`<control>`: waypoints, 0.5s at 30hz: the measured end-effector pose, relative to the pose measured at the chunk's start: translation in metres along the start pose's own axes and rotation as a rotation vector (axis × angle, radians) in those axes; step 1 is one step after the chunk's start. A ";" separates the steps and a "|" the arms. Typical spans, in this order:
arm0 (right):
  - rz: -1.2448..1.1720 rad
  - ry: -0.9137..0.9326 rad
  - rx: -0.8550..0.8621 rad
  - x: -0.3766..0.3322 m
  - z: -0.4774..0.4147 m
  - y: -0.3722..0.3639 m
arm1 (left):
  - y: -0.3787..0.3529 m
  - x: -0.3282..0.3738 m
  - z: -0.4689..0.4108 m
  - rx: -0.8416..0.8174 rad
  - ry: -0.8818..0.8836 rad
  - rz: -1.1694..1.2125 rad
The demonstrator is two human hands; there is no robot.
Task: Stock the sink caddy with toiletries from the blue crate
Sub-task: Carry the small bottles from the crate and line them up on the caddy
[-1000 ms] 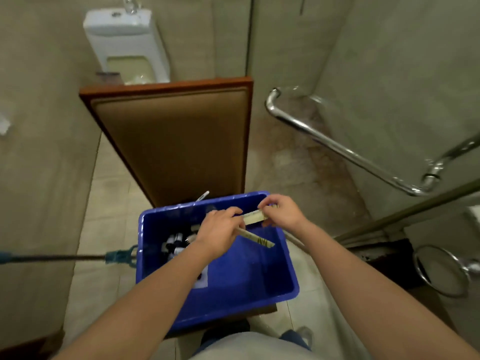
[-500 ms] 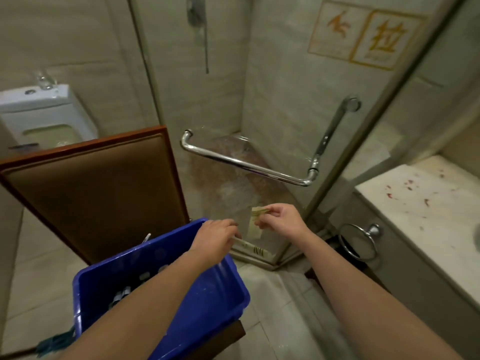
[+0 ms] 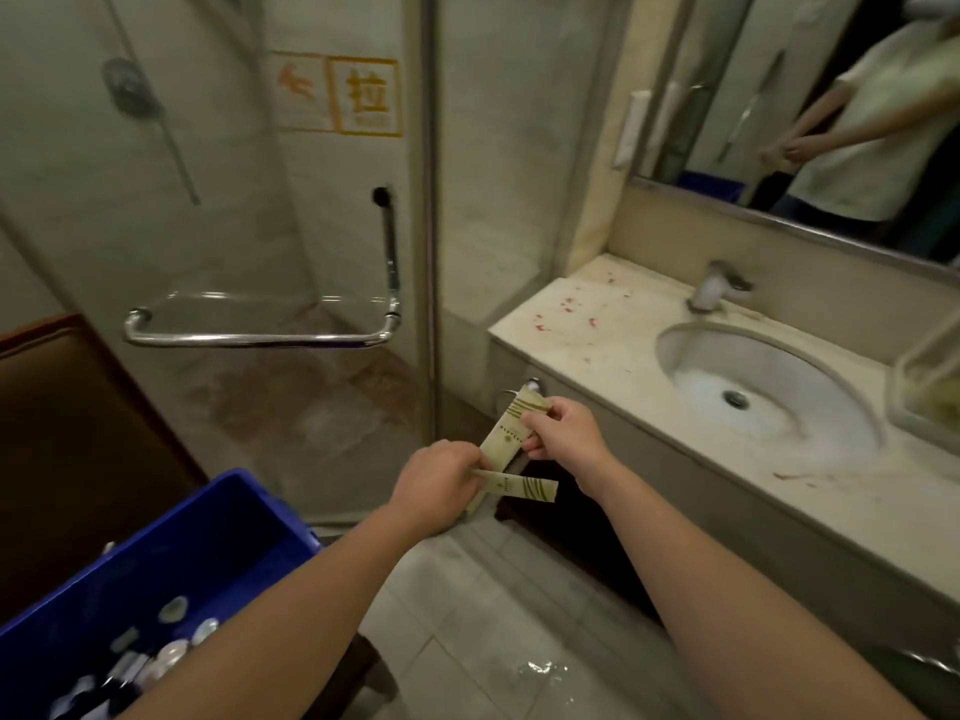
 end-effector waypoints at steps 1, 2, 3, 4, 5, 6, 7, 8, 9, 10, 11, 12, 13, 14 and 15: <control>0.004 -0.007 0.017 0.003 0.006 0.018 | -0.005 0.016 -0.001 -0.003 -0.023 -0.009; 0.011 -0.011 0.032 0.006 0.011 0.035 | -0.010 0.031 -0.002 -0.009 -0.046 -0.021; 0.023 -0.013 0.044 0.008 0.017 0.053 | -0.015 0.047 -0.004 -0.018 -0.075 -0.040; 0.043 -0.012 0.055 0.010 0.023 0.069 | -0.019 0.061 -0.005 -0.028 -0.109 -0.065; 0.074 -0.007 0.068 0.012 0.029 0.086 | -0.023 0.076 -0.006 -0.035 -0.147 -0.092; 0.116 0.003 0.081 0.013 0.035 0.103 | -0.027 0.090 -0.007 -0.040 -0.188 -0.118; 0.168 0.023 0.091 0.014 0.040 0.117 | -0.031 0.103 -0.009 -0.041 -0.227 -0.140; 0.225 0.051 0.098 0.014 0.046 0.132 | -0.033 0.116 -0.009 -0.039 -0.266 -0.156; 0.287 0.087 0.099 0.013 0.052 0.146 | -0.036 0.131 -0.010 -0.037 -0.305 -0.170; 0.370 0.132 0.092 0.011 0.058 0.158 | -0.038 0.144 -0.011 -0.036 -0.341 -0.180; 0.483 0.187 0.079 0.009 0.063 0.169 | -0.041 0.158 -0.012 -0.036 -0.373 -0.187; 0.616 0.249 0.057 0.006 0.069 0.179 | -0.043 0.171 -0.013 -0.040 -0.403 -0.197; 0.751 0.315 0.034 0.002 0.074 0.187 | -0.046 0.183 -0.014 -0.046 -0.433 -0.210; 0.874 0.379 0.016 -0.001 0.079 0.194 | -0.049 0.195 -0.015 -0.054 -0.462 -0.222; 0.980 0.432 -0.001 -0.003 0.083 0.200 | -0.052 0.206 -0.016 -0.064 -0.488 -0.231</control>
Point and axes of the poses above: each hand's wrist, its own z-axis away from the middle knuckle, its own y-axis out of the back of the hand, x = y × z, the point moved 7 cm from there along -z, towards the middle knuckle, and after that the axes turned 14 degrees about y, right-handed, at the moved point
